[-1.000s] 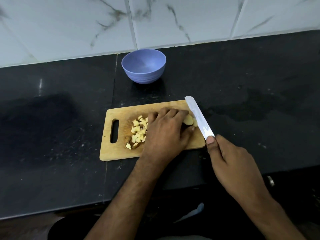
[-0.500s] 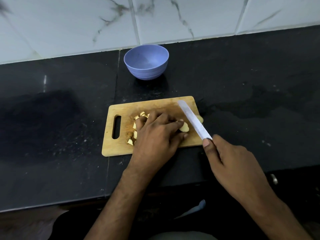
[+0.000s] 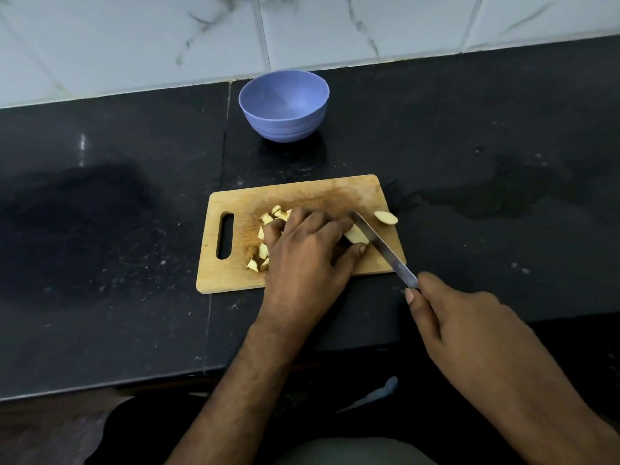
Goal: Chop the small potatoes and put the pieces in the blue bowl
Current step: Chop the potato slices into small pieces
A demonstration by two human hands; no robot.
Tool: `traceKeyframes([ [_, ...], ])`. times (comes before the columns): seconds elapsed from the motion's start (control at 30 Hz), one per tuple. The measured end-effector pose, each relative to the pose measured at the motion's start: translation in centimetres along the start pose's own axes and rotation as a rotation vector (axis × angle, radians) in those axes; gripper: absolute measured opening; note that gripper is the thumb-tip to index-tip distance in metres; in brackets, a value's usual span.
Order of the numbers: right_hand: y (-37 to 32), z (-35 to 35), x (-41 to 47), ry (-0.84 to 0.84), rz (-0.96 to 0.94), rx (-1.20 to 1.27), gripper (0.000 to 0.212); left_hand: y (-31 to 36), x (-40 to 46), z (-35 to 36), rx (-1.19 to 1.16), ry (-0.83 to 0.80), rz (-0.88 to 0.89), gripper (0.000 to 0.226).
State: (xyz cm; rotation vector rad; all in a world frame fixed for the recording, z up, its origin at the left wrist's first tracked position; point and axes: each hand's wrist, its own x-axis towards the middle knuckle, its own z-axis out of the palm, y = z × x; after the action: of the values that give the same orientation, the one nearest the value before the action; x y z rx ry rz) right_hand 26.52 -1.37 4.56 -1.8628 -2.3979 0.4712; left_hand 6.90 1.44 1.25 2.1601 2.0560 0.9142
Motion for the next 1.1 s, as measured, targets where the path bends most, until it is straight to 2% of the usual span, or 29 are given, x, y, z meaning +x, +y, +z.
traceKeyframes([
  [0.27, -0.9, 0.2, 2.5, -0.019, -0.015, -0.041, 0.025, 0.1, 0.5, 0.2, -0.025, 0.029, -0.016, 0.033],
  [0.4, -1.2, 0.8, 3.5, 0.063, -0.049, -0.067, 0.025, 0.3, 0.2, 0.1, -0.023, 0.026, -0.021, 0.031],
  [0.63, 0.4, 0.2, 0.7, 0.147, -0.064, 0.178, 0.036, 0.2, -0.2, -0.1, -0.034, 0.013, -0.033, 0.031],
  [1.1, -1.0, -0.1, -1.4, -0.02, 0.009, -0.051, 0.025, 0.0, -0.6, -0.1, -0.032, 0.008, -0.034, 0.037],
])
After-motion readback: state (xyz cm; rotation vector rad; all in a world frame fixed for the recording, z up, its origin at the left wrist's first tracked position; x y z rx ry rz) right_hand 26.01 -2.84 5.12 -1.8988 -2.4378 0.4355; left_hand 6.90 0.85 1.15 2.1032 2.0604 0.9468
